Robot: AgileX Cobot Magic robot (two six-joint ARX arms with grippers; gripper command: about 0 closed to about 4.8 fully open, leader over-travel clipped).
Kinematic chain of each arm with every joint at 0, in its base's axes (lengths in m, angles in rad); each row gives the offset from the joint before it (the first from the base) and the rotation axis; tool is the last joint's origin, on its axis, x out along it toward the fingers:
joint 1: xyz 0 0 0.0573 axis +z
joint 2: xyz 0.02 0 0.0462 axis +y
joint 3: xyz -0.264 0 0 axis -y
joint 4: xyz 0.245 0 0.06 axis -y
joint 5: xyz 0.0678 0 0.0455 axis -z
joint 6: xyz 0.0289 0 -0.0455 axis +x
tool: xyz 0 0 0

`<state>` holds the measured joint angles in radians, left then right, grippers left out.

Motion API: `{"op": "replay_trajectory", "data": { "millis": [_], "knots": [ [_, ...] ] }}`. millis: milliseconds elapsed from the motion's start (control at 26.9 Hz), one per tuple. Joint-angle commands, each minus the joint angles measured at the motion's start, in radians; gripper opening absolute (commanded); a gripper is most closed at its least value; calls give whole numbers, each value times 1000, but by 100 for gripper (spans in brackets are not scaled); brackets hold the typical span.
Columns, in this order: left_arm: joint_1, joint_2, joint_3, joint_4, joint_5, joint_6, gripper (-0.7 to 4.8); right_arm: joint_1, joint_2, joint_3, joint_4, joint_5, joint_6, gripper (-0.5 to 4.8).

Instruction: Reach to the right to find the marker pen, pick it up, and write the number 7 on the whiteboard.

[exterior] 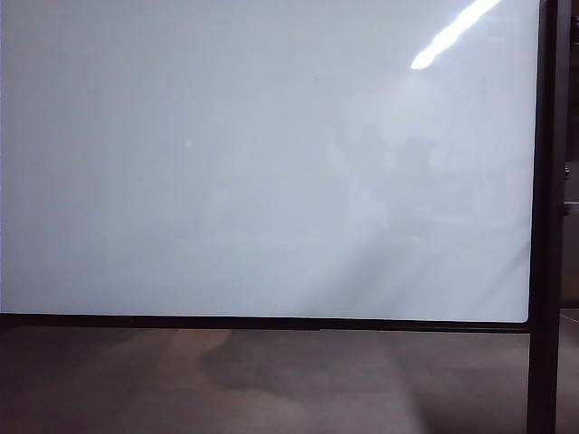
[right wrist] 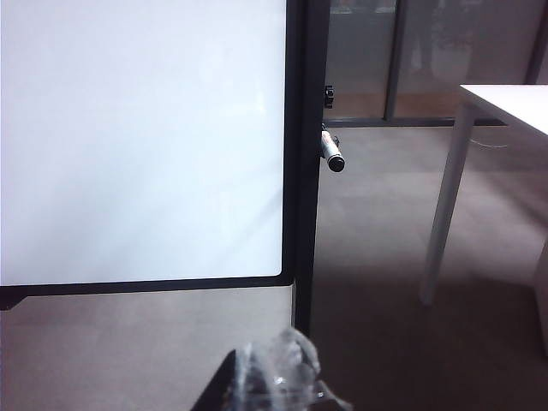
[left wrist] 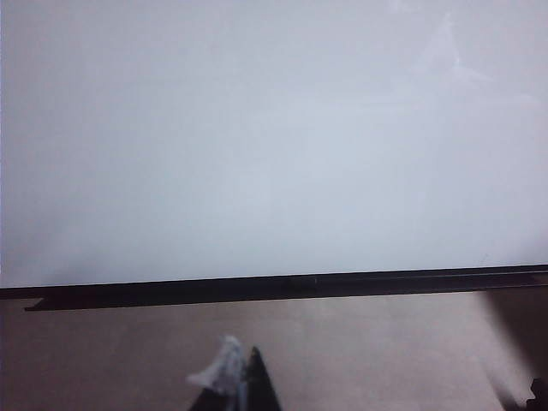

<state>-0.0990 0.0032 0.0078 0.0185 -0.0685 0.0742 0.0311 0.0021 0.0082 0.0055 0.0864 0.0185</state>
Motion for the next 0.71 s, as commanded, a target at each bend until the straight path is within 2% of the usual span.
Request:
{"op": "replay_trajectory", "data": {
  "millis": [37,223,372,446,558,706],
  "knots": [
    [1,1,1,13,1,-3,-6,0,0,-2,14,5,-2,-7],
    [1,1,1,20,1,-12,-6,1,0,-1,25,5,-1,-7],
    [1,1,41,39,-3,-112,-6,1,0,104,18,5,-1,-8],
    [1,1,98,39,-9,-143,-6,0,0,184,0,29,0,-8],
    [1,31,239,15,-56,-141,-6,0,55,351,-104,68,0,-8],
    [0,193,418,5,-35,-141,-6,0,202,505,-71,69,0,-8]
  ]
}}
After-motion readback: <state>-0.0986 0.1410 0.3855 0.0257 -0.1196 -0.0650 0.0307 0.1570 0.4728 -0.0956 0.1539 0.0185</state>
